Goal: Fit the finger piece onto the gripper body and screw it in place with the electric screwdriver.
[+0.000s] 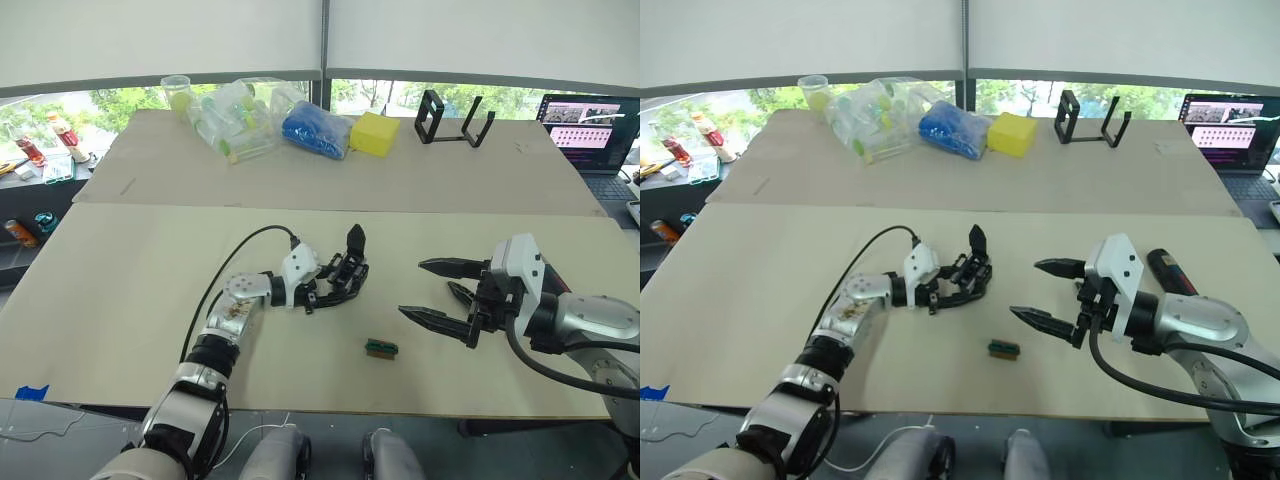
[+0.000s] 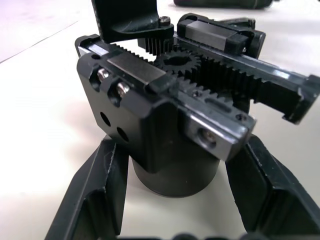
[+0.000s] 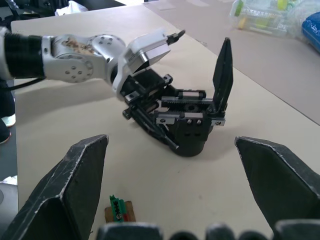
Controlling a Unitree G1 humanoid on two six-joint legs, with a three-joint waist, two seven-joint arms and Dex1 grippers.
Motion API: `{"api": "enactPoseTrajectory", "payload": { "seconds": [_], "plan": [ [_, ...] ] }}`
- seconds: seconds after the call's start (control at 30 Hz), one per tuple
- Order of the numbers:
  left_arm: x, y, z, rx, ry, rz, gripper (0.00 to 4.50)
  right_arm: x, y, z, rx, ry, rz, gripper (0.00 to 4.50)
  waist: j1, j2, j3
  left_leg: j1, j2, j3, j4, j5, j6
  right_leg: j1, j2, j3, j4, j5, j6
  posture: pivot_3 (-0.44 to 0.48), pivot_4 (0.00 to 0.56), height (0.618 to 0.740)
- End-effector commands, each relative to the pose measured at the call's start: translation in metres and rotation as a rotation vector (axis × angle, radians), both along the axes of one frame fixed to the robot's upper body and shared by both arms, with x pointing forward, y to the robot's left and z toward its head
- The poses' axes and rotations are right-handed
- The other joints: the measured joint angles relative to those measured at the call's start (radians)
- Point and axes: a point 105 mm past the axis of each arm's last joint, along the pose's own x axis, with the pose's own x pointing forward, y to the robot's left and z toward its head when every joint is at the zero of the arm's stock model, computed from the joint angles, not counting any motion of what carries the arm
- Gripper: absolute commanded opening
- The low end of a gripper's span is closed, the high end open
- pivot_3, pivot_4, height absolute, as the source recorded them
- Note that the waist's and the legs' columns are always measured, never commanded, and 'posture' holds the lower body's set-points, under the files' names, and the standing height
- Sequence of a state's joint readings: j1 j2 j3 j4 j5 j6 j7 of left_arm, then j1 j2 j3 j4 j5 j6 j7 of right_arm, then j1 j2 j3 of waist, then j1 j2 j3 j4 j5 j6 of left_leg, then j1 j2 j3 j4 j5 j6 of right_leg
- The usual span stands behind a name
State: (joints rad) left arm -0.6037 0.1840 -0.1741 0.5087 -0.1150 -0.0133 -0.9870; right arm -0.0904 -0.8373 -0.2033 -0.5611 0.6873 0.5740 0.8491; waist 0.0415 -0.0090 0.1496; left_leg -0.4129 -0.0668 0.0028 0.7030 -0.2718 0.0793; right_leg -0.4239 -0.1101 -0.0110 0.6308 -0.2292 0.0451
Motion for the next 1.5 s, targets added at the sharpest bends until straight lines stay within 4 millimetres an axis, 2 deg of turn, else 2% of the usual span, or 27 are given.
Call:
{"api": "enactPoseTrajectory", "payload": {
  "seconds": [0.03,0.13,0.27,0.47,0.53,0.63,0.8,1.0,1.17,1.5],
  "plan": [
    [0.01,-0.016,0.043,-0.076,-0.104,0.146,2.27,-0.004,0.002,0.006,0.004,-0.027,0.009,4.5,0.002,0.0,0.0,-0.001,0.0,0.0,0.001,0.0,0.0,0.0,0.0,0.0,0.0,0.0,0.001,0.0,0.15,0.74],
    [0.012,-0.025,0.043,-0.093,-0.082,0.247,2.27,-0.004,0.001,0.004,0.001,-0.024,0.004,4.5,0.001,0.0,0.0,-0.001,-0.001,0.0,0.001,0.0,0.001,0.0,0.0,0.0,0.0,0.001,0.002,0.0,0.15,0.74],
    [0.01,-0.036,0.035,-0.106,-0.034,0.298,2.27,-0.004,0.002,0.003,0.001,-0.021,0.006,4.5,-0.001,0.0,0.0,-0.001,0.0,0.0,0.001,0.0,0.001,0.0,0.001,0.0,0.0,0.001,0.002,0.0,0.15,0.74],
    [-0.001,-0.043,0.007,-0.028,0.017,0.295,2.27,-0.002,0.003,0.002,0.001,-0.019,0.005,4.5,0.001,0.0,0.0,-0.001,0.0,0.0,0.001,0.0,0.0,0.0,0.0,0.0,0.0,0.001,0.002,0.0,0.15,0.74],
    [-0.004,-0.039,0.003,-0.011,0.02,0.275,3.32,-0.002,0.003,0.002,0.002,-0.02,0.004,4.5,0.001,0.0,0.0,-0.001,-0.001,0.0,0.001,0.0,0.0,0.0,0.0,0.0,-0.001,0.001,0.002,0.0,0.15,0.74],
    [-0.006,-0.03,0.002,0.002,0.023,0.228,4.46,-0.002,0.003,0.002,0.001,-0.022,0.003,4.5,-0.001,0.0,0.0,0.0,0.0,0.0,0.001,0.0,0.0,0.0,0.0,0.001,-0.001,0.001,0.002,0.0,0.15,0.74],
    [0.006,-0.005,0.003,0.026,0.036,0.117,4.46,-0.002,0.001,0.002,-0.002,-0.026,0.002,4.5,-0.001,0.0,0.0,0.0,0.0,0.0,0.001,0.0,0.0,0.0,0.0,0.0,0.0,0.001,0.001,0.0,0.15,0.74],
    [0.011,0.003,0.006,0.066,-0.013,-0.072,4.46,-0.001,-0.002,0.001,-0.012,-0.029,-0.009,4.5,0.0,0.0,0.0,0.0,-0.003,0.0,0.001,0.001,0.0,0.0,-0.001,-0.001,0.0,0.001,0.002,0.0,0.15,0.74],
    [0.014,-0.006,0.009,0.085,-0.015,-0.157,4.46,-0.004,-0.005,0.0,-0.019,-0.028,-0.021,4.5,0.0,0.0,0.0,-0.001,-0.004,0.0,0.002,0.001,0.002,0.0,-0.003,-0.001,-0.001,0.002,0.003,0.0,0.15,0.74],
    [0.027,-0.024,0.009,0.094,-0.049,-0.125,4.46,-0.008,-0.008,-0.002,-0.021,-0.028,-0.054,4.5,-0.001,0.0,0.0,-0.001,-0.004,0.0,0.002,0.0,0.003,0.0,-0.002,-0.001,0.0,0.002,0.003,0.0,0.15,0.74]
  ]
}}
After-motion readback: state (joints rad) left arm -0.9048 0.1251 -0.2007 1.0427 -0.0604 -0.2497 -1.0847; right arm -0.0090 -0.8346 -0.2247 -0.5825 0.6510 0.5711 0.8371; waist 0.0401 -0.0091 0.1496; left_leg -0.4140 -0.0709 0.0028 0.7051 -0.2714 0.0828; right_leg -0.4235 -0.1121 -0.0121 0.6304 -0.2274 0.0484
